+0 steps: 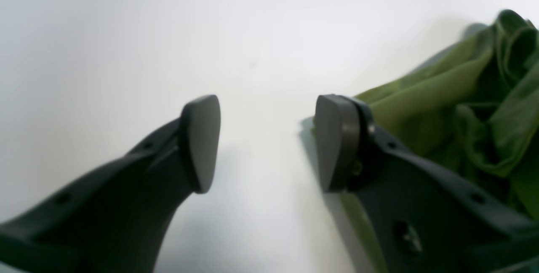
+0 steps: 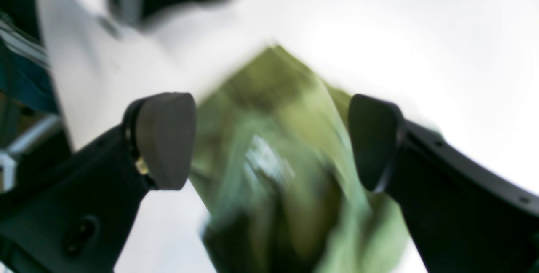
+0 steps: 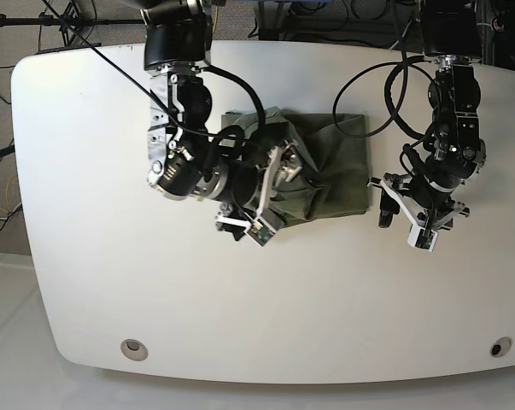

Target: Fold the T-shirt properly

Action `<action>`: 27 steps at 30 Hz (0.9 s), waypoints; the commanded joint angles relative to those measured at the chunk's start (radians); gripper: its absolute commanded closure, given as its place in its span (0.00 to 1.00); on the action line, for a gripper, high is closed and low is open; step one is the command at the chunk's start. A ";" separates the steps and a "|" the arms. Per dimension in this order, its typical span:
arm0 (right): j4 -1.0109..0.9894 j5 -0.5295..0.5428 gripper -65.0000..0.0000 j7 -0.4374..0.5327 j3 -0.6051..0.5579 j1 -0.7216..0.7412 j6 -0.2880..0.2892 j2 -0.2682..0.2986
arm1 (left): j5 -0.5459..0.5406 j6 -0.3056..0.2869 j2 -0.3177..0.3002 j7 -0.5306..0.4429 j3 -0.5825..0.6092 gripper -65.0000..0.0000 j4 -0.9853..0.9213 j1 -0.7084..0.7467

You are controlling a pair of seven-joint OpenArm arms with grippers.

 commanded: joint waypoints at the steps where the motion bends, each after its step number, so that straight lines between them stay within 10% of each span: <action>1: 0.019 0.018 0.17 0.021 0.044 -0.005 0.006 0.033 | -0.003 0.003 -0.008 -0.024 -0.005 0.48 0.017 -0.012; 11: 0.019 0.018 0.17 0.021 0.152 -0.067 0.006 0.101 | -0.002 0.003 -0.008 -0.026 -0.002 0.48 0.017 0.011; 27: 0.005 0.009 0.17 0.027 0.153 -0.036 0.006 0.041 | -0.002 0.003 -0.008 -0.027 0.001 0.48 0.015 0.032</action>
